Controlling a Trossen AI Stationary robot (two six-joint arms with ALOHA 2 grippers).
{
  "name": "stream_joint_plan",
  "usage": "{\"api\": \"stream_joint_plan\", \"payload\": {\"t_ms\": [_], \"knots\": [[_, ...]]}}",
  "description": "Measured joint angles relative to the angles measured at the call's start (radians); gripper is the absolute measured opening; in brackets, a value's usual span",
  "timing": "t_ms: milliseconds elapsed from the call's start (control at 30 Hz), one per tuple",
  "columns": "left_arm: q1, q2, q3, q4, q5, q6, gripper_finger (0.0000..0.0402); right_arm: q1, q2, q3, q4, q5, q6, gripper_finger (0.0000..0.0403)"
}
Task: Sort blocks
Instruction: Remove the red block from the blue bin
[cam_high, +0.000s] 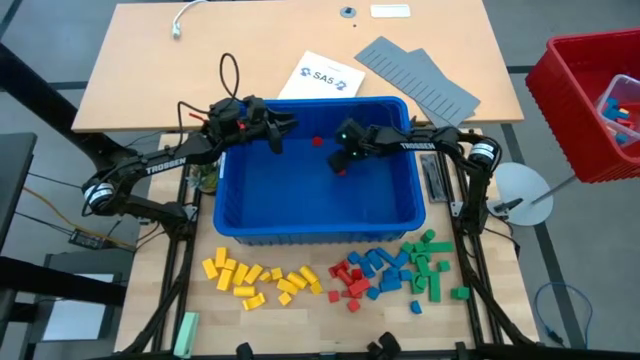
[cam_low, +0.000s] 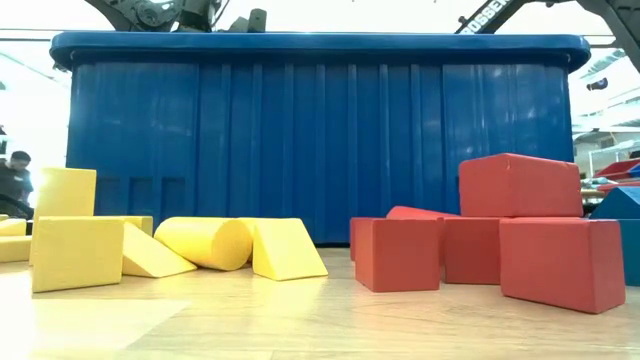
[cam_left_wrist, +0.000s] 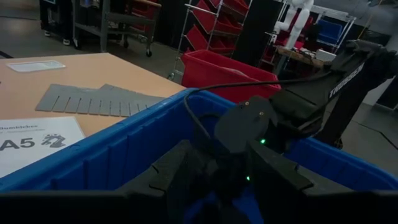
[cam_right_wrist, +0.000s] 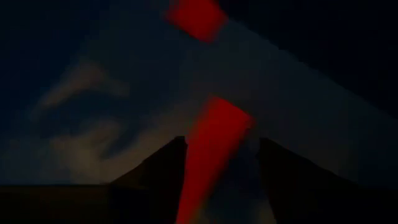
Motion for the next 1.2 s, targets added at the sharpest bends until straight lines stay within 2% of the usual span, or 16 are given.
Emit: {"api": "stream_joint_plan", "payload": {"t_ms": [67,300,500,933,1067,1200], "knots": [[0.000,0.000,0.000,0.000,0.000,0.000,0.0163,0.001,-0.005,0.000,-0.059,0.052,0.047,0.0187],[0.000,0.000,0.000,0.000,0.000,0.000,0.0163,0.018,0.037,0.000,-0.006,0.036,0.116,0.0191],[0.000,0.000,0.000,0.000,0.000,0.000,0.0163,0.021,0.039,0.000,0.003,0.082,0.125,0.0218],[0.000,0.000,0.000,0.000,0.000,0.000,0.0163,0.034,0.098,0.000,0.046,0.065,0.139,0.0272],[0.000,0.000,0.000,0.000,0.000,0.000,0.0163,0.034,0.125,0.002,0.054,0.062,0.119,0.0266],[0.000,0.000,0.000,0.003,0.000,0.000,0.0163,0.034,0.132,0.003,0.054,0.061,0.086,0.0227]]}}
